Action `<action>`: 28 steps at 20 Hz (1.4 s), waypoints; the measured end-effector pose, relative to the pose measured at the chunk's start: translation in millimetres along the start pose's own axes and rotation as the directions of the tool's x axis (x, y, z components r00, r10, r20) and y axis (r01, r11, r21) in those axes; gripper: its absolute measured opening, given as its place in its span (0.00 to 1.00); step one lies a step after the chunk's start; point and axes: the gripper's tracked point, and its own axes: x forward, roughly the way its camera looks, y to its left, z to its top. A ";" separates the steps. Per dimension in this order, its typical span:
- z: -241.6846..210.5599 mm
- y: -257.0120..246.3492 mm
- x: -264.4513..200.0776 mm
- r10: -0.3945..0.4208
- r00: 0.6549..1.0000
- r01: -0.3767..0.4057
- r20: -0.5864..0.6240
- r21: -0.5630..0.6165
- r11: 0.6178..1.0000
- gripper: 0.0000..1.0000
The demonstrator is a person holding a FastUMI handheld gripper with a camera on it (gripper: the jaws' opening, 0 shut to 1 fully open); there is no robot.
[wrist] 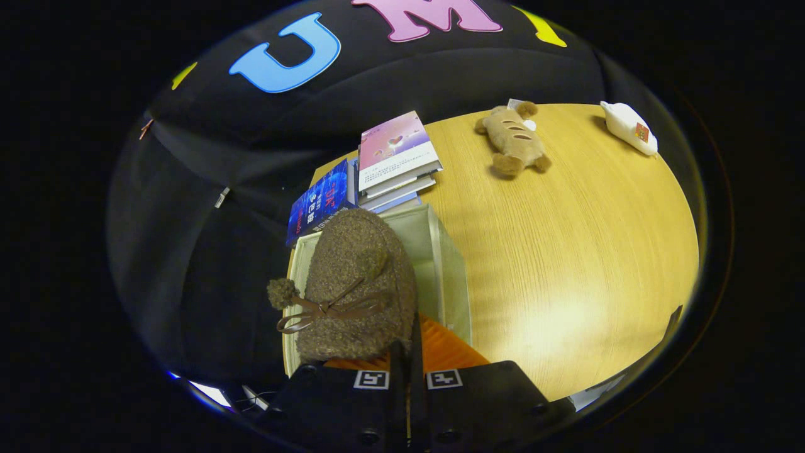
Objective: Open the storage box then place both shoes into the box .Put the left shoe in first, then the right shoe, with the right side of both shoes facing outward in a uniform manner.
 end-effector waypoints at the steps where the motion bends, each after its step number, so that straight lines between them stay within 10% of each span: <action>1: -2.1 1.4 4.0 -0.004 1.000 0.004 -0.006 -0.006 1.000 0.07; 7: -11.6 18.1 10.8 0.033 0.999 -0.033 -0.020 -0.019 0.999 0.24; 13: 10.0 26.2 -26.1 0.088 0.991 -0.078 0.099 -0.103 0.992 0.99; 19: 56.9 -4.3 -110.7 0.112 0.942 -0.034 0.317 -0.242 0.970 0.99; 28: 136.8 -110.1 -248.0 0.122 0.768 0.105 0.628 -0.313 0.944 0.99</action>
